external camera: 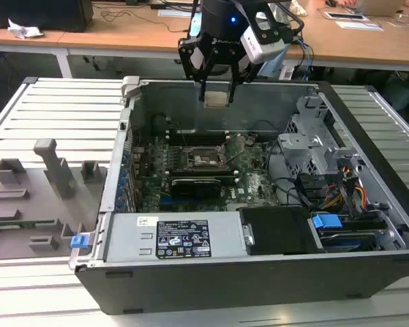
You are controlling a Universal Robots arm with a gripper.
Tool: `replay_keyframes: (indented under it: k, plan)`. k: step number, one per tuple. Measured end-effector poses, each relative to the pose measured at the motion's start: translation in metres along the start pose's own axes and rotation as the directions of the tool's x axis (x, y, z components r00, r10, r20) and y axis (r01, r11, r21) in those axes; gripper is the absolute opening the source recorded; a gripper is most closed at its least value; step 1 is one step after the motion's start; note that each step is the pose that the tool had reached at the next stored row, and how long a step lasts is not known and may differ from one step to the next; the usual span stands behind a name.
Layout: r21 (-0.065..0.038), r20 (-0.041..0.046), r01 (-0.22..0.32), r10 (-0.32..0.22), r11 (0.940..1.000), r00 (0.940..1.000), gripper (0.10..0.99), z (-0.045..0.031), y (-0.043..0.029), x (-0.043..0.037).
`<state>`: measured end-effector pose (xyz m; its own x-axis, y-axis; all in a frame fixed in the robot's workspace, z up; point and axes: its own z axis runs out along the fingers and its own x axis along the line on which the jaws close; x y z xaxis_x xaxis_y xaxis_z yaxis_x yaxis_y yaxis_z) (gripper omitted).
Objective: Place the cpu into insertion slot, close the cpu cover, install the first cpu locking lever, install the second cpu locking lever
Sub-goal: 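Place the cpu into insertion slot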
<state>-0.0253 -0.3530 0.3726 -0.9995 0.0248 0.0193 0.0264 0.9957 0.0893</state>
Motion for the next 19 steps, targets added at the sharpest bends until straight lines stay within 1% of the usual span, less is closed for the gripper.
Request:
replay_keyframes:
  k: [6, 19]
  plan:
    - [0.000, 0.0000, 0.000, 0.000, 1.0000, 1.0000, 0.529, 0.0000, 0.0000, 0.0000]
    - [-0.001, 0.0023, -0.025, 0.025, 0.9997, 0.9997, 0.529, 0.0000, 0.0000, 0.0000]
